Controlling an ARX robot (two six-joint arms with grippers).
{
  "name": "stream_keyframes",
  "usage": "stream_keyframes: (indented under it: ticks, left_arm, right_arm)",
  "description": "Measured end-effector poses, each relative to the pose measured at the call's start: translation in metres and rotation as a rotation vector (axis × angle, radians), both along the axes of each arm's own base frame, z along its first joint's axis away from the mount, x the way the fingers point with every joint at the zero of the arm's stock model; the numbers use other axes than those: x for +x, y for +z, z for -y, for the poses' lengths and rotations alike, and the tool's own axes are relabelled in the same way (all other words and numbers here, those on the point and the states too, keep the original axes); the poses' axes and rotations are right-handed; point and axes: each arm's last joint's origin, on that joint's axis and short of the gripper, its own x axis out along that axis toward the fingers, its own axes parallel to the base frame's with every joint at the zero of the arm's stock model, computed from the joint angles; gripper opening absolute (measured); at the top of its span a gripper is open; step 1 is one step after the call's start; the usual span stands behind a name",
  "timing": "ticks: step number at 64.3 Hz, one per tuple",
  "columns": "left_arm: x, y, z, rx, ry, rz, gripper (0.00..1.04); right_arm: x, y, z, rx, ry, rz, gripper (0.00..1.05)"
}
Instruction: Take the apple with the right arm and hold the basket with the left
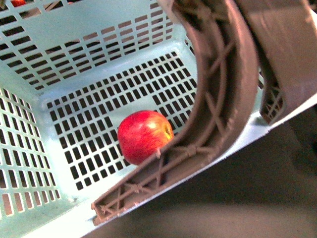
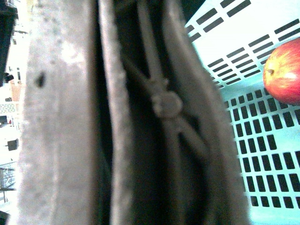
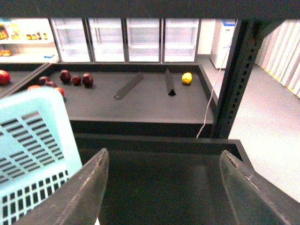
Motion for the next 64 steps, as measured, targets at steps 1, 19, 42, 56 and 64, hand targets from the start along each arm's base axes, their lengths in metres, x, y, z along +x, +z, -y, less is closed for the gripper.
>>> stream_keyframes:
  ticks: [1, 19, 42, 56, 64]
  left_arm:
    - [0.000, 0.000, 0.000, 0.000, 0.000, 0.000, 0.14]
    - [0.001, 0.000, -0.001, 0.007, 0.016, 0.005, 0.14]
    - [0.001, 0.000, -0.001, 0.003, 0.013, 0.002, 0.14]
    - [0.000, 0.000, -0.001, 0.001, 0.009, 0.000, 0.14]
    - [0.001, 0.000, -0.001, 0.001, 0.011, 0.000, 0.14]
  right_arm:
    - [-0.001, -0.003, 0.001, 0.000, -0.001, -0.003, 0.66]
    - [-0.024, -0.045, 0.016, -0.003, -0.005, -0.018, 0.26]
    - [-0.045, -0.077, 0.031, 0.000, 0.015, -0.021, 0.02]
    - [-0.055, -0.088, 0.036, 0.000, -0.010, -0.018, 0.02]
    - [-0.059, -0.094, 0.036, 0.001, -0.011, -0.020, 0.02]
